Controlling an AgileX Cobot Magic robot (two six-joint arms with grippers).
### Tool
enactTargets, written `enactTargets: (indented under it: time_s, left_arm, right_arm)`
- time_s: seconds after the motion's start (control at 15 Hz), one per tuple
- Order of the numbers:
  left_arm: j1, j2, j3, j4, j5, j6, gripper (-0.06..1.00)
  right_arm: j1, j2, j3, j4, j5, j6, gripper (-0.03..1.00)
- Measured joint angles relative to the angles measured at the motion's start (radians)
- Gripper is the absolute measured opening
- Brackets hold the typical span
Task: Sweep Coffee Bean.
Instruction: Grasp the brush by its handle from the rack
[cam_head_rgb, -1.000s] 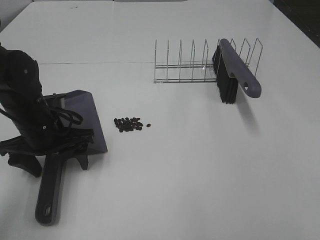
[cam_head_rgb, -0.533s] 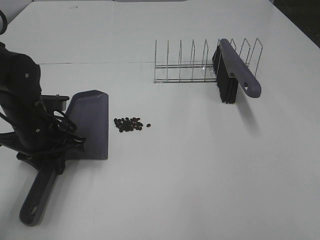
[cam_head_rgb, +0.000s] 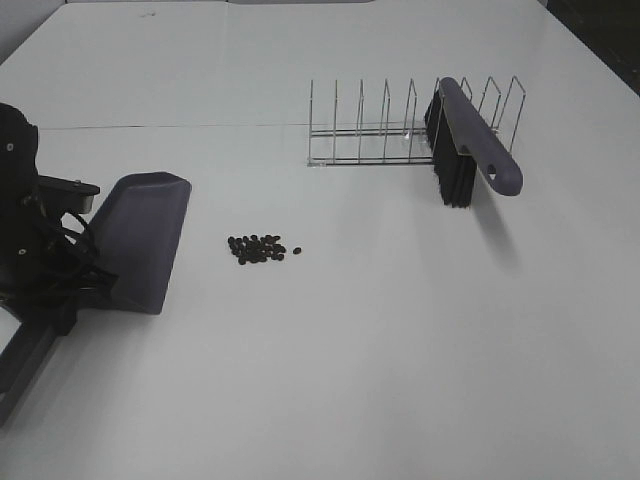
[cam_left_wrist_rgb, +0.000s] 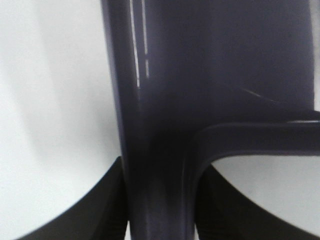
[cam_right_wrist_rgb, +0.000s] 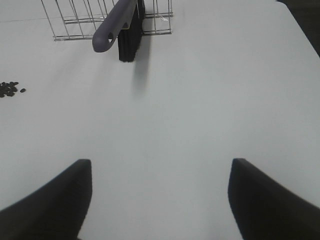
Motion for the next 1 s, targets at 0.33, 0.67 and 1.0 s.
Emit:
enactTargets:
  time_s: [0.33,0.67,1.0]
  left_arm:
    - [0.005,0.000,0.000,0.011,-0.003,0.015,0.33]
    - [0.005,0.000,0.000,0.010,-0.006,0.015,0.33]
    - [0.005,0.000,0.000,0.008,-0.006,0.016,0.33]
  right_arm:
    - [0.000,0.397,-0.225,-0.083,0.098,0.073,0.72]
    - [0.000,0.869,-0.523,-0.095,0.100,0.071,0.72]
    - [0.000,1.287,-0.841,-0.031,0.098,-0.061,0.72]
